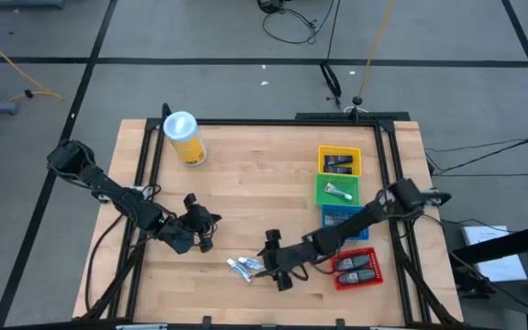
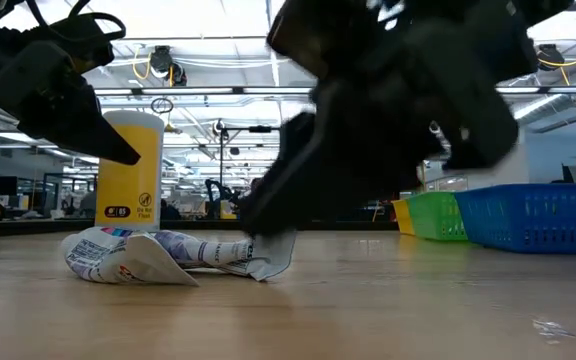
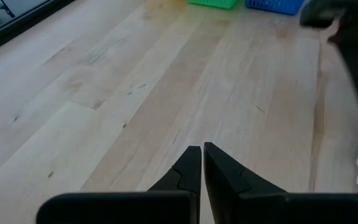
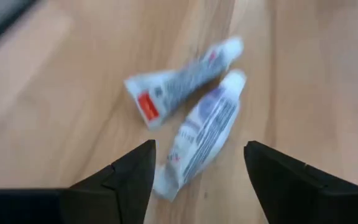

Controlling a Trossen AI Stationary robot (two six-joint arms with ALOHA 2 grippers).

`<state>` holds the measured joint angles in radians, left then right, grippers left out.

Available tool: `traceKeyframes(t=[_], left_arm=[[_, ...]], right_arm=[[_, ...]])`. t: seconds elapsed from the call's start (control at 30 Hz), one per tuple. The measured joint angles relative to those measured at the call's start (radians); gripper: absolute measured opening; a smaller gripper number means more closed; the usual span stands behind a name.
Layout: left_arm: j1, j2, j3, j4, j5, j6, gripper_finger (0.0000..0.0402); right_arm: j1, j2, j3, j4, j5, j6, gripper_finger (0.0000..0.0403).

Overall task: Pick & Place Travel size toiletries
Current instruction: Put the white toothpaste into the green bin

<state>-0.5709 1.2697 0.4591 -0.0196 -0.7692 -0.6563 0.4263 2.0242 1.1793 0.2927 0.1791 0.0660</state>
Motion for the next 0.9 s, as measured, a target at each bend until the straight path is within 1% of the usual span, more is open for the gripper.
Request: traceKeyframes(t=[0.13,0.23,0.3,0.43,0.53,0.6,0.7,0.8,0.9], left_arm=[[0.0,0.0,0.0,0.0,0.0,-0.001,0.0019],[0.0,0.0,0.0,0.001,0.0,-0.001,0.0019],[0.0,0.0,0.0,0.001,0.0,-0.002,0.0019],[0.011,0.0,0.0,0.012,-0.001,0.028,0.0019],[0.036,-0.001,0.0,0.034,-0.038,0.066,0.0019],[0.06,-0.01,0.0,0.051,-0.06,0.087,0.0019],[0.108,-0.032,0.0,0.08,-0.074,0.12,0.0019],[0.16,-0.047,0.0,0.111,-0.078,0.157,0.0019],[0.211,-0.05,0.0,0.146,-0.089,0.225,0.0019]], right_arm=[[0.0,0.045,0.025,-0.056,0.0,0.005,0.0231],[0.0,0.054,0.024,-0.059,0.004,0.044,0.0202],[-0.004,0.054,0.024,-0.066,0.008,0.049,0.017],[-0.025,0.05,0.024,-0.069,0.009,0.045,0.0085],[-0.052,0.012,0.024,-0.142,0.009,0.039,0.0023],[-0.075,-0.043,0.023,-0.235,0.024,0.019,0.0009],[-0.113,-0.164,0.023,-0.389,0.104,0.007,0.0016],[-0.147,-0.306,0.024,-0.592,0.155,-0.014,0.0013],[-0.18,-0.447,0.023,-0.772,0.165,-0.025,0.0004]])
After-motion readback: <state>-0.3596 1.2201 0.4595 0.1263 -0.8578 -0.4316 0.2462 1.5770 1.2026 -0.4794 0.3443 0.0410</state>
